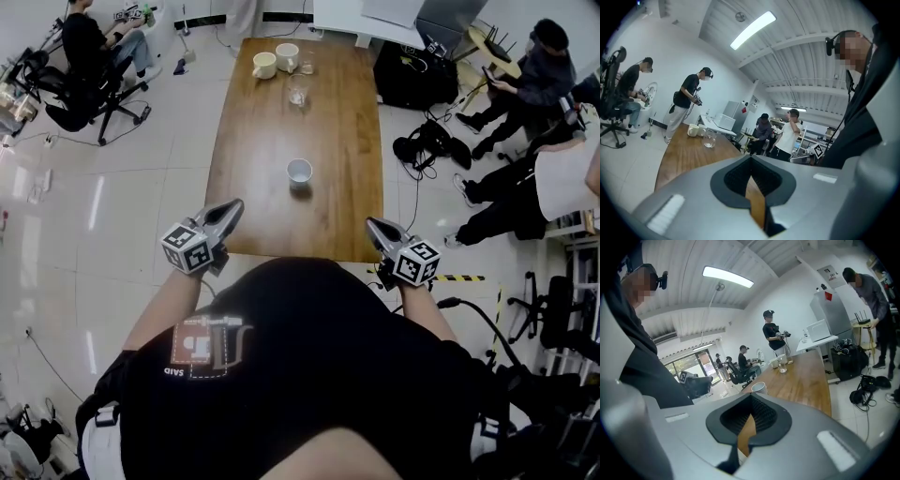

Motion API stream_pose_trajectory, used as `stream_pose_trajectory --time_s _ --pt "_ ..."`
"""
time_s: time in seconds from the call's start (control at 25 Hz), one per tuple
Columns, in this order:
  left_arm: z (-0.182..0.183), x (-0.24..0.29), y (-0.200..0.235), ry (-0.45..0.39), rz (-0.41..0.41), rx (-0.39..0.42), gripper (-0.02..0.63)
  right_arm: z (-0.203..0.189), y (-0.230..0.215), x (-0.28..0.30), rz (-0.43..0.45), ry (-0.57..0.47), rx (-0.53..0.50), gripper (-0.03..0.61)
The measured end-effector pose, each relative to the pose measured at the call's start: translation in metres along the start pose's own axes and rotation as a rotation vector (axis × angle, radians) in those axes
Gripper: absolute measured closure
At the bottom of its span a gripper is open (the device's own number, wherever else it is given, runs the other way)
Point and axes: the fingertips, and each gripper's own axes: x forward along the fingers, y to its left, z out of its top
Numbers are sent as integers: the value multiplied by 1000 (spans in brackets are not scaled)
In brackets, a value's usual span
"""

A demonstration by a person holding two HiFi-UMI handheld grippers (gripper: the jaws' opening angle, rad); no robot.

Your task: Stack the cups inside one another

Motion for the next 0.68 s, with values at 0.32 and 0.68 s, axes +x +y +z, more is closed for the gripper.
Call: stream_pose_trajectory --time_s 0.32,0.68 --pt "2 -15 8 -7 26 1 612 3 4 11 21 22 -24 566" --pt "5 -20 11 -16 40 2 612 0 5 18 31 37 -35 566"
